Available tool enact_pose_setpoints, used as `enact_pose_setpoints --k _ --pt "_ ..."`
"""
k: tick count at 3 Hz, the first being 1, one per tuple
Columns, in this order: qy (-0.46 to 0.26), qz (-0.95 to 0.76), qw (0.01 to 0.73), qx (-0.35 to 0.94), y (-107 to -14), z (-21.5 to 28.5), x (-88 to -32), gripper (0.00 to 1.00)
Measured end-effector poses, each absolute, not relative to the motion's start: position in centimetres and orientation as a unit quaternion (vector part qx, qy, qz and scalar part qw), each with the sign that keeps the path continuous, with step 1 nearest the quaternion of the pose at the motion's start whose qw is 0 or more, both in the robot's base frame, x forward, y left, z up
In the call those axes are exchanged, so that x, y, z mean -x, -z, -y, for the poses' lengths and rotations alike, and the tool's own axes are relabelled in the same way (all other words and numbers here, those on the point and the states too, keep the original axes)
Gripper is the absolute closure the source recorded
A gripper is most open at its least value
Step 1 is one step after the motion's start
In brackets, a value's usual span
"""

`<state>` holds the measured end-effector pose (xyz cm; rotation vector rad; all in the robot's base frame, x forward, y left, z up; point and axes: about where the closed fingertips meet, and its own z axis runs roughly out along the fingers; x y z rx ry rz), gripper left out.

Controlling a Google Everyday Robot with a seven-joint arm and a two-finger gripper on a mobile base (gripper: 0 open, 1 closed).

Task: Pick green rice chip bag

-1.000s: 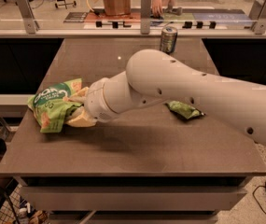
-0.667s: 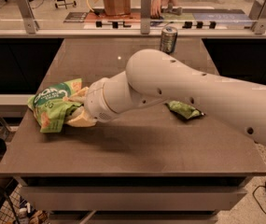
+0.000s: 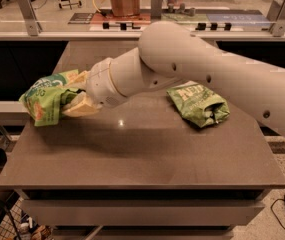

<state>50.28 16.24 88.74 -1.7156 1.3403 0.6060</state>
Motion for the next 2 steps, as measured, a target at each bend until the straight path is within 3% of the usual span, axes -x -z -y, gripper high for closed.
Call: enact_pose_setpoints --k 2 --pt "-0.228 -0.477 0.463 0.712 -95.8 -16.7 -51.5 1.0"
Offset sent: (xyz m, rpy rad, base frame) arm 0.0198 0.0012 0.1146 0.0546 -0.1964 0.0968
